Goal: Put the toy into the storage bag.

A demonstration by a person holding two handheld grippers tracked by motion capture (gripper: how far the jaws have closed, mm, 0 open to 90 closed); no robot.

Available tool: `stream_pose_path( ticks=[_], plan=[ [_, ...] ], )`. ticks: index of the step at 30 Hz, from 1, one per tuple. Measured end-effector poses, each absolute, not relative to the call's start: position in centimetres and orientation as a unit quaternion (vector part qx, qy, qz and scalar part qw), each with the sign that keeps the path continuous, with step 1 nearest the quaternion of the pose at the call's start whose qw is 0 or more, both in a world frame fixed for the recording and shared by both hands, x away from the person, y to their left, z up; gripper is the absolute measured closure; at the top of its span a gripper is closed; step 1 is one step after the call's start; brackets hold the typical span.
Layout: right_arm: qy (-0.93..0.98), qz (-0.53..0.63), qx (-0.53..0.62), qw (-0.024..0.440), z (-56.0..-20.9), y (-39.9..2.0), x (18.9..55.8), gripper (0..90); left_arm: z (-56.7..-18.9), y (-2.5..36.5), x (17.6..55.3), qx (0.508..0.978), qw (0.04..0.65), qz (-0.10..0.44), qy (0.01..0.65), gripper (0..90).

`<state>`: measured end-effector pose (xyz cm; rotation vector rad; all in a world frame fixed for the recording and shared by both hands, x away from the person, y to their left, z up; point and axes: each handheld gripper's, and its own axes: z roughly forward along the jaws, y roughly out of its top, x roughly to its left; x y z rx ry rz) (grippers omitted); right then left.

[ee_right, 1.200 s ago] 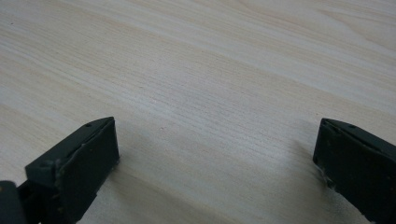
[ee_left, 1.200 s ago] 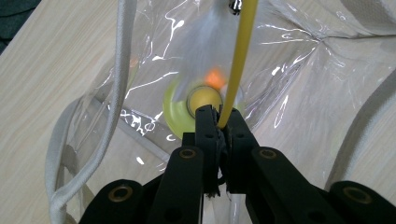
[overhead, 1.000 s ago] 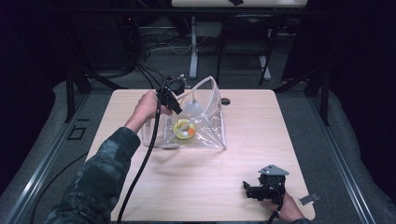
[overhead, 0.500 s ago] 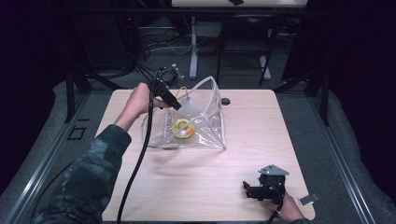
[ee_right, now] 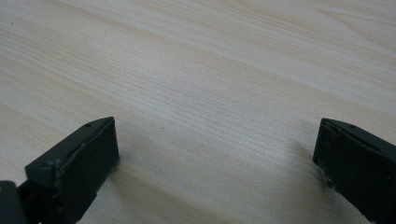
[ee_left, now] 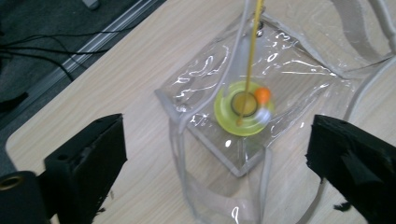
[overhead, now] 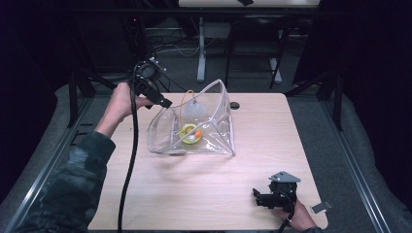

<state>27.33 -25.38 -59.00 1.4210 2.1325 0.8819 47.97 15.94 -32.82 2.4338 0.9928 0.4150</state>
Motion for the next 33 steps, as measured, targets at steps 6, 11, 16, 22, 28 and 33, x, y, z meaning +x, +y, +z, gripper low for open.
stream_pose_path(
  ticks=[6,11,16,22,28,33],
  plan=[
    [0.769,0.318,0.512,0.214,-59.0,-25.4,27.3,0.0,-32.7,18.7,47.0,0.872,0.25,0.171,0.385,0.0],
    [0.769,0.318,0.512,0.214,-59.0,-25.4,27.3,0.0,-33.1,21.1,46.2,0.862,0.258,0.176,0.4,0.0],
    [0.769,0.318,0.512,0.214,-59.0,-25.4,27.3,0.0,-34.2,23.2,45.6,0.854,0.261,0.175,0.415,0.0],
    [0.769,0.318,0.512,0.214,-59.0,-25.4,27.3,0.0,-36.0,25.5,45.2,0.844,0.265,0.168,0.435,0.0],
    [0.769,0.317,0.513,0.213,-59.0,-25.4,27.3,0.0,-39.0,27.3,44.3,0.841,0.252,0.165,0.449,0.0],
    [0.769,0.317,0.512,0.214,-59.0,-25.4,27.3,0.0,-41.0,28.1,43.7,0.84,0.247,0.156,0.457,0.0]
  ],
)
